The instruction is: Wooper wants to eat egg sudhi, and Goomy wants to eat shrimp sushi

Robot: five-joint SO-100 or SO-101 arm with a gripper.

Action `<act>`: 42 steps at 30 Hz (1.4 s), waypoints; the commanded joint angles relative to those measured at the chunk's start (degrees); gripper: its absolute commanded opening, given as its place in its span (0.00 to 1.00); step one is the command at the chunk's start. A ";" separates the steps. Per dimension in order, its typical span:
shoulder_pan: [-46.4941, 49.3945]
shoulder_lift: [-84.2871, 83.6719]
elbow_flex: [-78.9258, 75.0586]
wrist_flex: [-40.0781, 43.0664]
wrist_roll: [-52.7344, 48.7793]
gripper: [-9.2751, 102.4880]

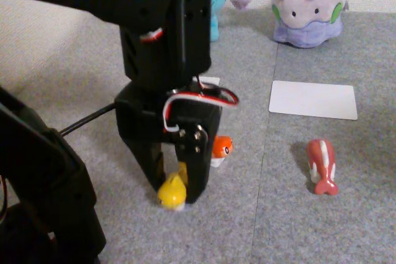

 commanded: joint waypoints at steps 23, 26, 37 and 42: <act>-33.93 19.25 -23.99 9.49 26.28 0.14; -34.80 13.10 -26.98 5.98 28.56 0.14; -33.84 -15.21 -45.97 1.76 29.00 0.14; -31.90 -24.08 -53.88 2.64 29.00 0.14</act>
